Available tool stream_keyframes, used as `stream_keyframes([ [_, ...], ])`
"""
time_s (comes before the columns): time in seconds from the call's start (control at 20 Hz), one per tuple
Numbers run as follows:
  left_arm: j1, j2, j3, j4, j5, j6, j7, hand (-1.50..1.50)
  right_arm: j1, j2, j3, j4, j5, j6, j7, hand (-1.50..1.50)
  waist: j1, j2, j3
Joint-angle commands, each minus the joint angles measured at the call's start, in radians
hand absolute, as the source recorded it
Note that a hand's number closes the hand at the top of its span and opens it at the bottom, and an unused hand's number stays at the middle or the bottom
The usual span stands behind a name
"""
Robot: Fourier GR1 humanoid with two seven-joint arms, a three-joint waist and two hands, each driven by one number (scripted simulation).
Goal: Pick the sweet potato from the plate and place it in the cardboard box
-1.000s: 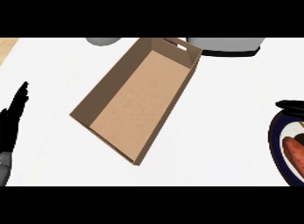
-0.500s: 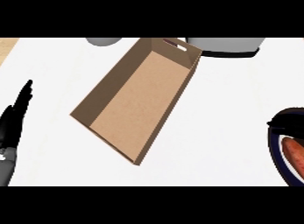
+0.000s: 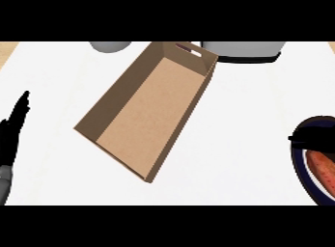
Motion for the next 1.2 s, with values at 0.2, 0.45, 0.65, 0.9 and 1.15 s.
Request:
stream_keyframes([
  [0.2, 0.036, -0.007, 0.026, 0.006, 0.012, -0.012, -0.023, 0.00, -0.007, 0.026, 0.052, 0.045, -0.008, 0.025, -0.240, -1.50, -0.019, -0.006, -0.001],
  [0.45, -0.012, -0.005, 0.027, 0.032, -0.005, -0.011, -0.012, 0.00, -0.022, -0.008, 0.071, 0.026, -0.058, 0.032, -0.306, -1.50, -0.028, -0.004, -0.001],
  [0.65, -0.002, 0.012, 0.040, 0.013, 0.002, -0.027, 0.000, 0.00, -0.063, -0.007, 0.103, -0.009, -0.066, 0.065, -0.265, -1.50, -0.017, -0.006, -0.002],
  [0.9, -0.053, 0.005, 0.045, 0.037, -0.020, -0.024, 0.032, 0.00, -0.010, -0.030, 0.128, -0.013, -0.015, -0.020, -0.212, -1.50, -0.035, -0.007, -0.002],
  [1.15, 0.037, -0.020, 0.060, 0.022, -0.018, -0.031, -0.042, 0.00, -0.014, 0.048, 0.128, 0.093, 0.054, -0.055, -0.161, -1.50, -0.024, -0.006, -0.002],
])
